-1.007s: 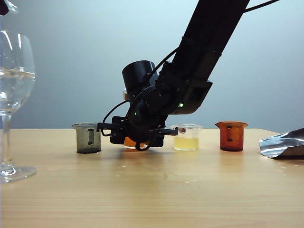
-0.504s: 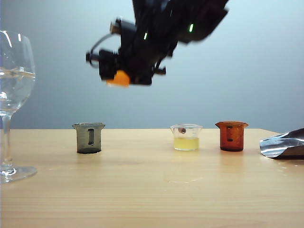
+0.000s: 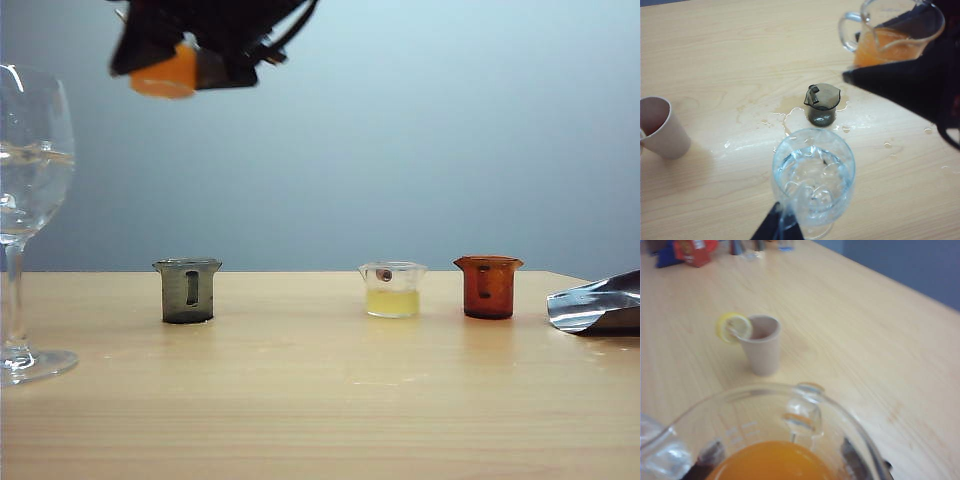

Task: Pick up the second measuring cup from the left, pour the orange juice inside into the goblet, and finally put the measuring cup back in its original place.

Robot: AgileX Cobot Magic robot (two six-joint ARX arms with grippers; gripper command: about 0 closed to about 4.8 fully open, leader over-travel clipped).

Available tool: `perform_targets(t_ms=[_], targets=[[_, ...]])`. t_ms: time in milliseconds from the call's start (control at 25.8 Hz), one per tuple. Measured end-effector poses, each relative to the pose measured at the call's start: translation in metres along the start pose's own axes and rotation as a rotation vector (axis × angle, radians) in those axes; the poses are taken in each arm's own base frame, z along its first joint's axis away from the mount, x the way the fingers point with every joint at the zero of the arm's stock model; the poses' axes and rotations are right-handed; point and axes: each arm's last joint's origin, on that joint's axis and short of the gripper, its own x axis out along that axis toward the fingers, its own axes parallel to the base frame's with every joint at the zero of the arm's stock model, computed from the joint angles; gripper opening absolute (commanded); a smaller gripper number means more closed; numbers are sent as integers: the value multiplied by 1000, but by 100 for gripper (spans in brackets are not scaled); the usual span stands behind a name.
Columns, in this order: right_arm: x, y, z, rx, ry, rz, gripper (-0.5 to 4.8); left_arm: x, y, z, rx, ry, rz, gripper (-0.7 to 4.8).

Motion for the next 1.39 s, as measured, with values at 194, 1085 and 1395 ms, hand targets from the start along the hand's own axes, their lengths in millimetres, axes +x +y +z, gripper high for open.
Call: perform_targets(t_ms=[194,1085,1395], targets=[[1,5,0,-82,5,-20,115,-1,0,-6,10,62,-6,-3],[28,30,13,-368,-5,21,116,-1,0,-8,13,81,-6,-3],[29,39,14,-601,-10,20,115,0,0,-8,13,82,-6,-3]])
